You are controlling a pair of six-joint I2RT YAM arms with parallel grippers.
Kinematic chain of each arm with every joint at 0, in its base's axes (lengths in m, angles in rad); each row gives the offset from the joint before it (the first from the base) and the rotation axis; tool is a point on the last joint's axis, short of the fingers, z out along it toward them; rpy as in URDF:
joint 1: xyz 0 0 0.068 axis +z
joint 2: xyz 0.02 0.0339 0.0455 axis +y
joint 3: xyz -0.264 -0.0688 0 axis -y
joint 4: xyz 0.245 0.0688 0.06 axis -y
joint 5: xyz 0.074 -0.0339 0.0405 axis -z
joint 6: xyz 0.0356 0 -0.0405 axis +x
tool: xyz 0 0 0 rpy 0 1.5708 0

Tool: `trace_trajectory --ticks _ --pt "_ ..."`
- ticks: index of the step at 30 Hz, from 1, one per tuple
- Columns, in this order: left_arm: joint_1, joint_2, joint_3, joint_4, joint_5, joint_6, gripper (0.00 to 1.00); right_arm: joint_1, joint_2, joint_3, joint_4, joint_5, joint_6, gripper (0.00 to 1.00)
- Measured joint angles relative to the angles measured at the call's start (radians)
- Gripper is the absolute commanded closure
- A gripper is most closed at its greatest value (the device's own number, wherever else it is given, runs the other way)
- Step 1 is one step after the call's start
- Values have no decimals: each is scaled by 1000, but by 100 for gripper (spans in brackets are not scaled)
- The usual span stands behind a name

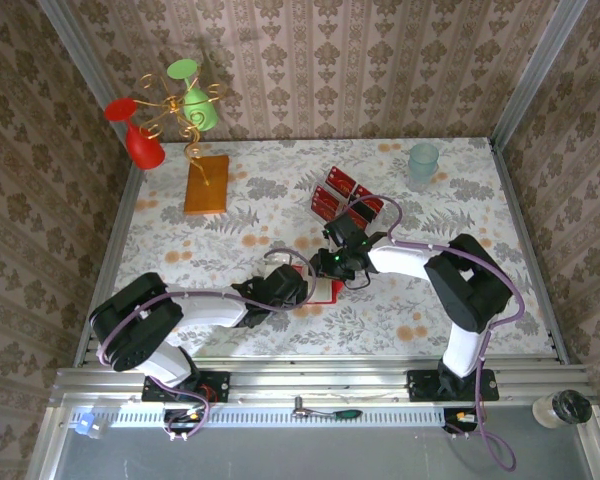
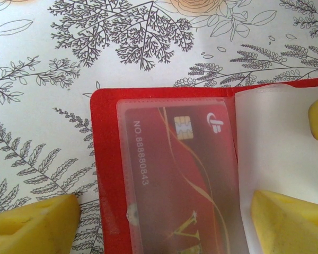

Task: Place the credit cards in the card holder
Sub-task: Turn over the card slot at the card holder.

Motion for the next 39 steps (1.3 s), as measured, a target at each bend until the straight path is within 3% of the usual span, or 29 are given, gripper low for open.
trace_trajectory --ticks 16,21,24,32,39 --pt "0 -48 -21 -15 0 0 10 21 1 37 -1 -42 -4 59" --pt "3 -162 -32 -57 -7 0 1 42 -8 50 -12 -54 6 45" --pt "17 -262 -48 -95 -12 5 0 56 -15 68 -10 -56 27 30" --pt "102 -486 -108 -207 -21 8 0 99 8 124 47 -68 91 27" --pt "147 -569 -142 -265 -24 8 0 127 105 183 96 -74 129 27"
